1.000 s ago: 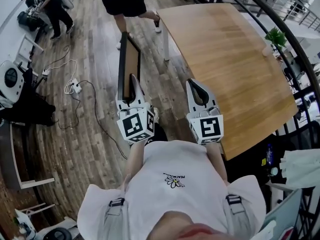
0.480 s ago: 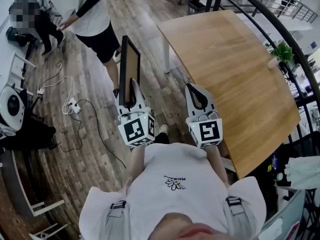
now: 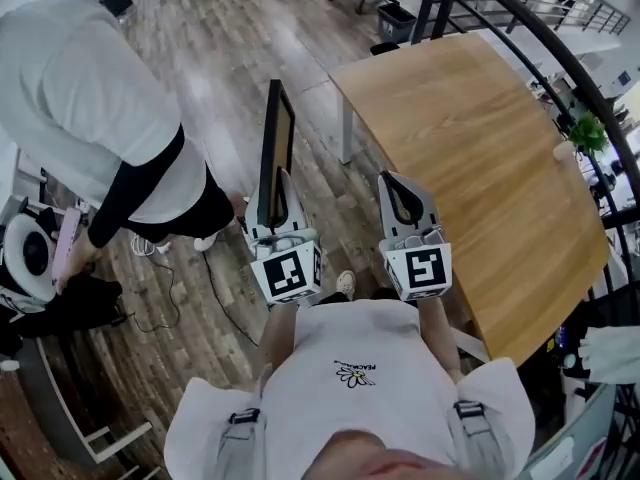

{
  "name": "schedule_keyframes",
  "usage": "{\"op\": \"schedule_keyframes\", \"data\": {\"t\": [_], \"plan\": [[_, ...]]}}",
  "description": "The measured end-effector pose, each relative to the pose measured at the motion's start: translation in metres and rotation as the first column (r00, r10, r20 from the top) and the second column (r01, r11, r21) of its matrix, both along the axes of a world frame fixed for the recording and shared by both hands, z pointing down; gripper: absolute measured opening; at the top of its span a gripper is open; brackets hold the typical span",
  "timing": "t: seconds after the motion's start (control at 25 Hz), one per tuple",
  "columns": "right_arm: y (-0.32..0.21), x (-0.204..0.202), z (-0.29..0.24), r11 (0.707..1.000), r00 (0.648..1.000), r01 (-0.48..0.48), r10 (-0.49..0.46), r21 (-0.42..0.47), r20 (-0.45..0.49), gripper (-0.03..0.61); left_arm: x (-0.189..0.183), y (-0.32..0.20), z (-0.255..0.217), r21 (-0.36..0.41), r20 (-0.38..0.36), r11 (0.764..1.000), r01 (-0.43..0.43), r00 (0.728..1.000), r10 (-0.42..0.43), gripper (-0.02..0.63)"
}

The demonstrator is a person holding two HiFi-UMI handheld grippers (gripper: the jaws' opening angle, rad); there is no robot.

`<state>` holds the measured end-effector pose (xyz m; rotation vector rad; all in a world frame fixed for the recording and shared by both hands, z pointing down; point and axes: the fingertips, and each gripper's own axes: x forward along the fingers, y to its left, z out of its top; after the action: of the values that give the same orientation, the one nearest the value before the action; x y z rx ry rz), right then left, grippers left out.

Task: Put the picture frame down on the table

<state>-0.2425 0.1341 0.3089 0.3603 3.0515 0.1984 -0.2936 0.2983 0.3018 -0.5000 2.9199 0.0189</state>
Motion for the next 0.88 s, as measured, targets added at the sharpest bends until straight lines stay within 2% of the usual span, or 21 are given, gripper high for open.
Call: {"op": "schedule_keyframes", "data": {"t": [0.24,0.4,0.52,0.68,0.88], "plan": [[-0.023,-0.017,0.035,1.000,0.998,-0.010,0.009,-0.013,-0.059,0.009,-0.017,-0.015,0.029,0.014,-0.067,1.000,0.009,0.998,-0.008,0.025],[-0.020,-0.027,0.029,1.000,0.998,-0.021,0.020,-0.022,-0.066,0.009,-0.029,-0.007,0.025,0.006,-0.069,1.000,0.022,0.997,-0.021,0.025],[-0.038,-0.021,0.016,0.998,0.998,-0.056,0.055,-0.016,-0.038,0.009,-0.032,-0.026,0.018,0.008,-0.059,1.000,-0.005,0.998,0.006,0.025],[-0.095,-0.001,0.012,0.987,0.987,-0.158,0.156,-0.038,-0.034,0.009,-0.033,-0.092,0.009,0.001,-0.040,0.994,-0.112,0.993,0.111,0.025],[-0.164,0.052,0.016,0.931,0.932,-0.363,0.362,-0.037,-0.027,0.009,-0.011,-0.181,-0.006,-0.015,-0.001,0.951,-0.310,0.951,0.310,0.025]]}}
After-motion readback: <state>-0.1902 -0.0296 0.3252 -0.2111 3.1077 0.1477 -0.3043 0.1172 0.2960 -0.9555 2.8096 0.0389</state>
